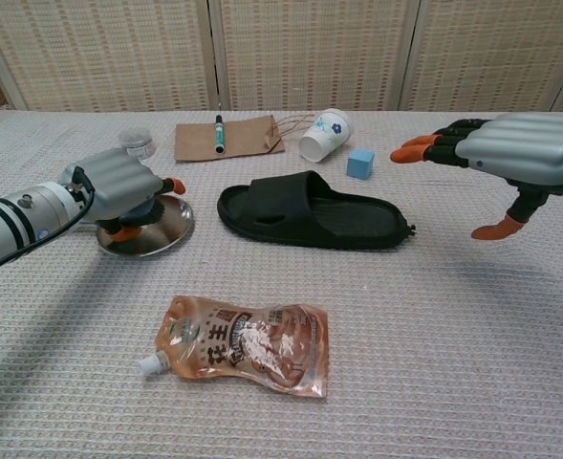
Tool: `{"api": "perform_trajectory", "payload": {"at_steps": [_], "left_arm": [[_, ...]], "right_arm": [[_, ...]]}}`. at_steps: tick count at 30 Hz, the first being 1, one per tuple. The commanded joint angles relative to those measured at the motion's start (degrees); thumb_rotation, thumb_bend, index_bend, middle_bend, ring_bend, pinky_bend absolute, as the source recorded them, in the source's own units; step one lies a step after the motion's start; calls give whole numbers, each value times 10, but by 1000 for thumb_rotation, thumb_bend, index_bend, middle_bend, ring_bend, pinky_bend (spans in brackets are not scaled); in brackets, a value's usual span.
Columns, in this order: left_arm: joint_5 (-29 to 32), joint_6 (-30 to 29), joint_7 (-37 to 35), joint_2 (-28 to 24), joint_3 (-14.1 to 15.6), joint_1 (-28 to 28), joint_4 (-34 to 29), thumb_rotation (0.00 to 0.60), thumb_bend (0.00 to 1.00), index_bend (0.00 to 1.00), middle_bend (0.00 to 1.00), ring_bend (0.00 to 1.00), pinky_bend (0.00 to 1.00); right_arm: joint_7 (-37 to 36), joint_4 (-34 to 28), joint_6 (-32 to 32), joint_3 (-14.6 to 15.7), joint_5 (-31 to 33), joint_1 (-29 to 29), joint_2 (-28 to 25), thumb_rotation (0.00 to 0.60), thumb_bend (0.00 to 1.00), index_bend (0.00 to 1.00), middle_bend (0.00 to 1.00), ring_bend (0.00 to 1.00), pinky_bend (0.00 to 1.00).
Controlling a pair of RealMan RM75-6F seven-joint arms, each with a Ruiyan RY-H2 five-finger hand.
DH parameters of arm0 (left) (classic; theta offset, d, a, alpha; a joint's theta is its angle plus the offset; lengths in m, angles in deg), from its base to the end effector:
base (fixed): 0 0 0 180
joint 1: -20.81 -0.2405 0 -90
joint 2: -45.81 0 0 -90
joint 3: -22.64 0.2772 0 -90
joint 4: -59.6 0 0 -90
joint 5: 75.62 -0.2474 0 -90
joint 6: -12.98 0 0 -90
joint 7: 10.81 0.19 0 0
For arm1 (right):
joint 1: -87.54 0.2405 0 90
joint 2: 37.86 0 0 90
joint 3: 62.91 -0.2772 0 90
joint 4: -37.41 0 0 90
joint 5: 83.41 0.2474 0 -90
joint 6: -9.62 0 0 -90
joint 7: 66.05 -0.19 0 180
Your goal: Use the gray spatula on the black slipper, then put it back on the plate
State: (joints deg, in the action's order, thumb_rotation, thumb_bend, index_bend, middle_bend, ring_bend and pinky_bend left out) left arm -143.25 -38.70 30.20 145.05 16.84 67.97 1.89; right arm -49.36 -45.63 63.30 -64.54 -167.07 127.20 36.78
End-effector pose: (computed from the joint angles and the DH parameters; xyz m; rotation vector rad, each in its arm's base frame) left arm -0.1992 0.4579 -0.1027 -1.9691 -0.2839 -0.4661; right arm -0.2186 -0.3919 -0.0083 2.0990 -0.5315 0.6998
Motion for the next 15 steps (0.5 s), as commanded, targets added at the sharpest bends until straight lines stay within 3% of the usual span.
{"api": "perform_trajectory", "payload": {"at_steps": [1,15], "left_arm": [[7,3,13,-6,1,-2,-13,600,384,78,267,856,1000],[24,-21,68,-35,-1,-5,-100,600,379,59,201,849,1000]], "right_arm": [[1,-5,2,-2,2,-2,-4,600,125,0,0,0,0],[2,-25,18,-4,-4,-11,-19,600,125,0,0,0,0]]}}
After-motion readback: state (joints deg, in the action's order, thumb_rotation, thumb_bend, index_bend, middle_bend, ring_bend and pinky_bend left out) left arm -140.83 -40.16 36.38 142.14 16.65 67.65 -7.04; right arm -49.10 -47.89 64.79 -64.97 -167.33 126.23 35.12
